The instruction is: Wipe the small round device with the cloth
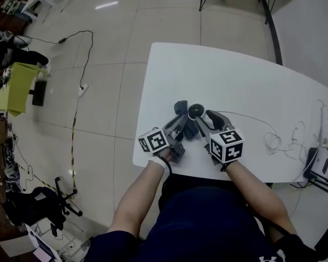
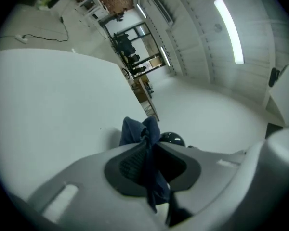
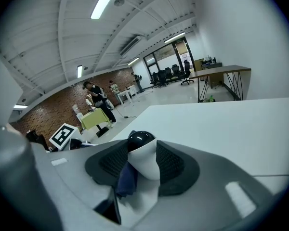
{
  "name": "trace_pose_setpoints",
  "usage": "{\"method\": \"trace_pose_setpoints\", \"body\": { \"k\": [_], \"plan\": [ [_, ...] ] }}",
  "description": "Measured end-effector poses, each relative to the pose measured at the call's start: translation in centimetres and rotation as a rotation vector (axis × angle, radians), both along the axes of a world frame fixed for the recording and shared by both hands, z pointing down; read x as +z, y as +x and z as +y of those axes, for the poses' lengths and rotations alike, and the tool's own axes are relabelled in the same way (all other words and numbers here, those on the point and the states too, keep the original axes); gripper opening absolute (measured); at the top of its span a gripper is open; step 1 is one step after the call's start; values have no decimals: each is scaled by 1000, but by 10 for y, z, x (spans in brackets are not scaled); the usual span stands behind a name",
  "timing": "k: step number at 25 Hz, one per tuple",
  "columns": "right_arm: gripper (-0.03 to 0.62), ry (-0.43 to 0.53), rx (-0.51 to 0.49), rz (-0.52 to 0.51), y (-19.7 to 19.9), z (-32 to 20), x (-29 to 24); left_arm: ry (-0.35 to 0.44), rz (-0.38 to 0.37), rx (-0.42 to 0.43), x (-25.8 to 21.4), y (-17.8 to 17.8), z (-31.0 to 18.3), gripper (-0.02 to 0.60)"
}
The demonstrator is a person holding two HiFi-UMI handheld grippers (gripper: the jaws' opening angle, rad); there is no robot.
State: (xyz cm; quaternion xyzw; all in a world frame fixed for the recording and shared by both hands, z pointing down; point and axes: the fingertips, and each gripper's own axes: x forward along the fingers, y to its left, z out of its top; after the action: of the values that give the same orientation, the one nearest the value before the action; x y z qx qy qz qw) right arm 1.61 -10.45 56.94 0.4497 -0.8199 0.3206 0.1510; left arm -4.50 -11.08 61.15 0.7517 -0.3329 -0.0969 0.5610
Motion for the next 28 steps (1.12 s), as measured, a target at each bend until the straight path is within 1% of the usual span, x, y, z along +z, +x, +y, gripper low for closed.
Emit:
{"method": "trace_pose_setpoints", "body": {
  "k": [2, 4, 6, 9, 13, 16, 18, 19, 20, 23, 24, 25, 26, 28],
  "plan": [
    [187, 1, -8, -2, 1, -1, -1, -22, -8, -63, 6, 1, 6, 54],
    [187, 0, -18, -6, 3, -1, -3, -35, -20, -101, 7, 6, 13, 54],
    [187, -1, -32, -8, 3, 0, -3, -31, -31, -99, 3, 11, 23, 54],
    [187, -1, -51, -12, 1, 0, -3, -1, -31, -73, -7, 10, 39, 54],
    [186, 11, -65, -39, -2, -4, -11, 42, 32, -58, -36, 5, 50, 53],
    [186, 50, -50, -117, -3, -2, -38, 101, 118, 3, -74, 3, 58, 52],
    [186, 57, -43, -215, 1, 4, -59, 151, 204, 66, -111, 3, 63, 52],
    [181, 45, -51, -290, 3, 8, -69, 185, 253, 98, -131, 4, 65, 52],
    [177, 21, -75, -384, 4, 14, -78, 220, 298, 130, -151, 4, 66, 52],
    [186, -92, -220, -733, -1, 40, -104, 308, 423, 232, -201, 9, 71, 51],
    [219, -125, -255, -840, -2, 47, -111, 327, 463, 269, -214, 12, 74, 51],
    [273, -149, -273, -927, -2, 52, -116, 342, 498, 306, -225, 15, 77, 51],
    [300, -160, -281, -994, -3, 55, -121, 354, 525, 343, -233, 18, 79, 51],
    [305, -153, -295, -1084, -5, 60, -133, 360, 549, 400, -240, 22, 83, 51]
  ]
}}
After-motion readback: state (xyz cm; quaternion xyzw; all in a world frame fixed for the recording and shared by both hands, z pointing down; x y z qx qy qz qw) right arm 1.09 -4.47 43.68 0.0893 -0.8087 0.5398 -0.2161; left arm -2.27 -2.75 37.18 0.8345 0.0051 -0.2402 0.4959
